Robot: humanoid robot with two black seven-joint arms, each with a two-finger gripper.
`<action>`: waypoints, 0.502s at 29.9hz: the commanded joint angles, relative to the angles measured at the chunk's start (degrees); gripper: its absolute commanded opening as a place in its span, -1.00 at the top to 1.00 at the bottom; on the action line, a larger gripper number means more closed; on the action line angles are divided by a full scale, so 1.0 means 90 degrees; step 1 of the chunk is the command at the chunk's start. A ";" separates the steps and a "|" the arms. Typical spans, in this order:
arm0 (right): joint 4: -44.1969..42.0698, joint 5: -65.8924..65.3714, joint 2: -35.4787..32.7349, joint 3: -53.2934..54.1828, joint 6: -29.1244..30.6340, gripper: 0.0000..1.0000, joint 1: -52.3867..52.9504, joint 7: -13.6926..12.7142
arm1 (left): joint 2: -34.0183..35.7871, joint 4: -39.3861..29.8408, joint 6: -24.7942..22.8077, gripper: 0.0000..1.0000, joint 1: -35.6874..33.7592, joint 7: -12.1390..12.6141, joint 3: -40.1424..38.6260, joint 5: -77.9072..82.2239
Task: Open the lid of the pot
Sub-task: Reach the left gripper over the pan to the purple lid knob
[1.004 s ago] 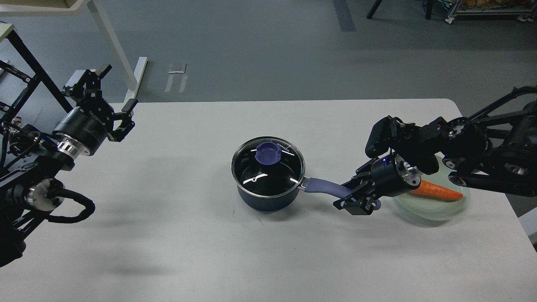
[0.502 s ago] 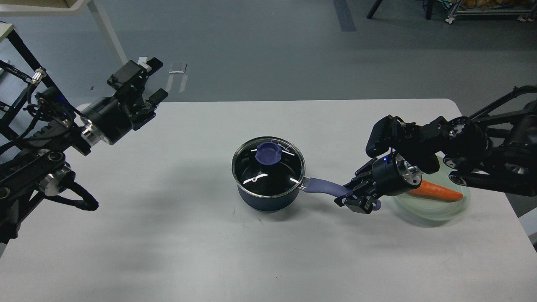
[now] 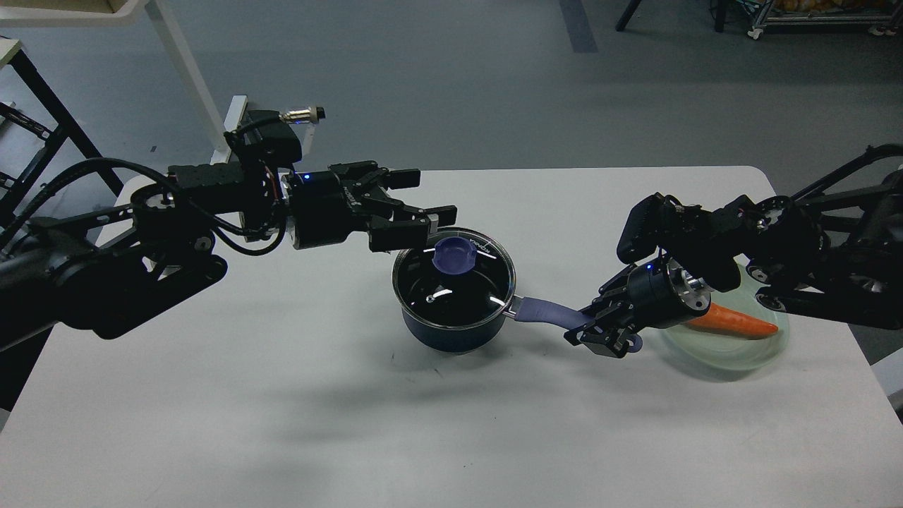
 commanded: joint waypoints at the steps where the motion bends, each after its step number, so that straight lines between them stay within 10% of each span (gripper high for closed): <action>1: 0.0003 0.0001 0.0004 0.0000 0.0008 0.39 -0.0010 0.0001 | -0.0398 0.0539 0.0392 -0.99 -0.0376 0.0004 0.0738 0.0312; 15: 0.0003 0.0011 0.0043 0.0000 -0.0002 0.37 -0.0088 0.0001 | -0.1063 0.1391 0.0451 -0.99 -0.0308 0.0004 0.1159 0.0703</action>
